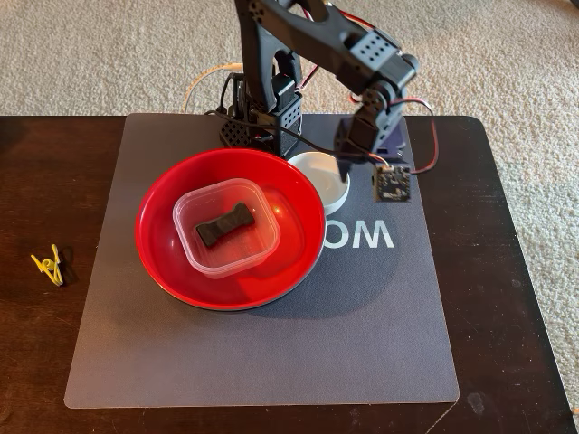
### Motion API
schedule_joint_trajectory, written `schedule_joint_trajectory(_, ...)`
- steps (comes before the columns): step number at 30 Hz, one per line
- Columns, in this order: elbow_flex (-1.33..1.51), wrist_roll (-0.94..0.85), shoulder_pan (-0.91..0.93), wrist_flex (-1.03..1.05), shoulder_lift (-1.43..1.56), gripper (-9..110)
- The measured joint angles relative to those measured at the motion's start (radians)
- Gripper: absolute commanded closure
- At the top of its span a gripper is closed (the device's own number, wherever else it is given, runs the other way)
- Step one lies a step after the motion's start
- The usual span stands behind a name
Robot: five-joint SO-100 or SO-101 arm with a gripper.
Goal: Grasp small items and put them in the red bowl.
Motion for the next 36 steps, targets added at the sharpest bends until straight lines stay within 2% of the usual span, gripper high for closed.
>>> schedule_joint_trajectory(7, 0.028, -0.048, 0.028, 0.026, -0.003, 65)
schedule_joint_trajectory(13, 0.123, -0.067, 0.043, -0.12, -0.147, 67)
schedule_joint_trajectory(16, 0.133, -0.101, 0.057, -0.15, -0.212, 75)
schedule_joint_trajectory(19, 0.137, -0.143, 0.026, -0.189, -0.216, 100)
schedule_joint_trajectory(20, 0.135, -0.163, 0.02, -0.195, -0.222, 101)
schedule_joint_trajectory(27, 0.137, -0.207, -0.005, -0.212, -0.201, 101)
schedule_joint_trajectory(36, 0.126, -0.295, -0.029, -0.212, 0.003, 101)
